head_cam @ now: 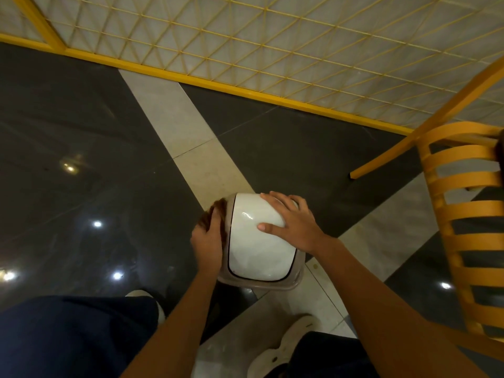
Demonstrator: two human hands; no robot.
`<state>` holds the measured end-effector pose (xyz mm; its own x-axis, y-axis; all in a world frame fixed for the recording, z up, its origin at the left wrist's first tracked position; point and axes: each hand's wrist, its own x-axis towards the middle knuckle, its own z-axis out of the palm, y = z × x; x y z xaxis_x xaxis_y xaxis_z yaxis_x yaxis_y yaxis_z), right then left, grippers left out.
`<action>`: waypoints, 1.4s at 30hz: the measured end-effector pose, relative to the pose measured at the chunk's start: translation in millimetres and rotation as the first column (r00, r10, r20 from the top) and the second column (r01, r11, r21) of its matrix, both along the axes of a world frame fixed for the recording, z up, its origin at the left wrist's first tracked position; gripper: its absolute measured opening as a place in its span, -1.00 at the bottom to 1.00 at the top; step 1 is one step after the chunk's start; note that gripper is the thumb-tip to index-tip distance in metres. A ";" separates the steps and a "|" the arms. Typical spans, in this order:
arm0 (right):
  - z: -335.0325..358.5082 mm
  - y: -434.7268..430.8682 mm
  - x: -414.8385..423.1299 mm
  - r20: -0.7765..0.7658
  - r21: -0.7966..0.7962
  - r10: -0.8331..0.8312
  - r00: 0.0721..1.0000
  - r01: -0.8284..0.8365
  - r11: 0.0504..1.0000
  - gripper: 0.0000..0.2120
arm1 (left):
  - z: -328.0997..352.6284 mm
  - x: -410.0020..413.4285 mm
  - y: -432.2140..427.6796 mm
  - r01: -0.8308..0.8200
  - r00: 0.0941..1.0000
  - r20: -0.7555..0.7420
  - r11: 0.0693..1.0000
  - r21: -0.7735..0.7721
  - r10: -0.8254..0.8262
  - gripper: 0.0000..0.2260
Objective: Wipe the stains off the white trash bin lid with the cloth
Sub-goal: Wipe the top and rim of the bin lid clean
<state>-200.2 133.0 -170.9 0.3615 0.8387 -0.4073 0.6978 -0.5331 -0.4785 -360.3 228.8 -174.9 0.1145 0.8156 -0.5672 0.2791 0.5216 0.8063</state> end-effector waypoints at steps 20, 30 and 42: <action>-1.7 -2.0 -0.9 -0.005 0.036 0.041 0.999 -0.040 0.999 -0.28 | 11.2 38.6 19.2 0.538 0.842 -0.275 0.695 0.476 -0.464 -0.85; -0.4 -1.5 -4.2 0.044 0.046 0.034 0.998 -0.035 0.998 -0.15 | 9.5 67.4 11.4 0.698 0.701 -0.591 0.552 0.456 -0.398 -0.81; 11.2 -2.2 -7.4 0.005 0.088 -0.039 0.999 0.038 0.995 0.21 | 49.2 84.8 9.4 0.789 0.614 -0.197 0.606 0.107 -0.765 -0.51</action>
<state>-207.6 130.8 -159.7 0.3964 0.8567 -0.3299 0.6811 -0.5154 -0.5201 -275.5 238.2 -125.6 0.6920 0.5316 -0.4884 0.6131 -0.0756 0.7864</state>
